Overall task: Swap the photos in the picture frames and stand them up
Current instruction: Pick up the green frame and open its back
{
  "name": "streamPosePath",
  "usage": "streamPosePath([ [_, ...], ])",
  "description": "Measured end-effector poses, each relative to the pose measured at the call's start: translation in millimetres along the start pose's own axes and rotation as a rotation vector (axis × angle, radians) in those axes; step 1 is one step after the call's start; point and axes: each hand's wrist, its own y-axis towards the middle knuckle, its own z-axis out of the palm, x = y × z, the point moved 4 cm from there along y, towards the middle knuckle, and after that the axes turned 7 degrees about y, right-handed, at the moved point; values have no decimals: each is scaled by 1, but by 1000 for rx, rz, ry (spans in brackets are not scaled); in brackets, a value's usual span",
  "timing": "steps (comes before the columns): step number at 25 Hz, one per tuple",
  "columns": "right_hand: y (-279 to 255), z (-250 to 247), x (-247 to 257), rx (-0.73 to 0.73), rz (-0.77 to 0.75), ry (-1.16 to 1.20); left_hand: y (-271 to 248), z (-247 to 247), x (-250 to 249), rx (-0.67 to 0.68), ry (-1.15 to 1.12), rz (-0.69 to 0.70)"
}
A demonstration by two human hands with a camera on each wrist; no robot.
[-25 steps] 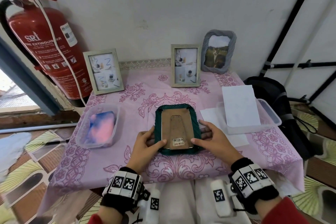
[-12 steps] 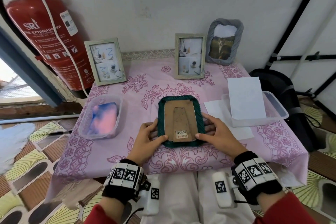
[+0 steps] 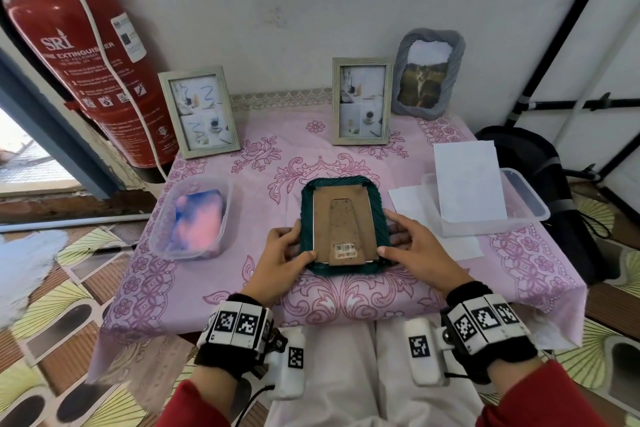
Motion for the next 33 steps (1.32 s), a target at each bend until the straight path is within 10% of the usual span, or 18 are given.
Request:
streamPosePath([
  [15, 0, -1, -2, -49, 68, -5, -4, -4, -6, 2, -1, -13],
  [21, 4, -2, -1, -48, 131, -22, 1, -8, 8, -84, -402, -168],
  [33, 53, -7, 21, -27, 126, -392, 58, -33, -17, -186, -6, -130],
])
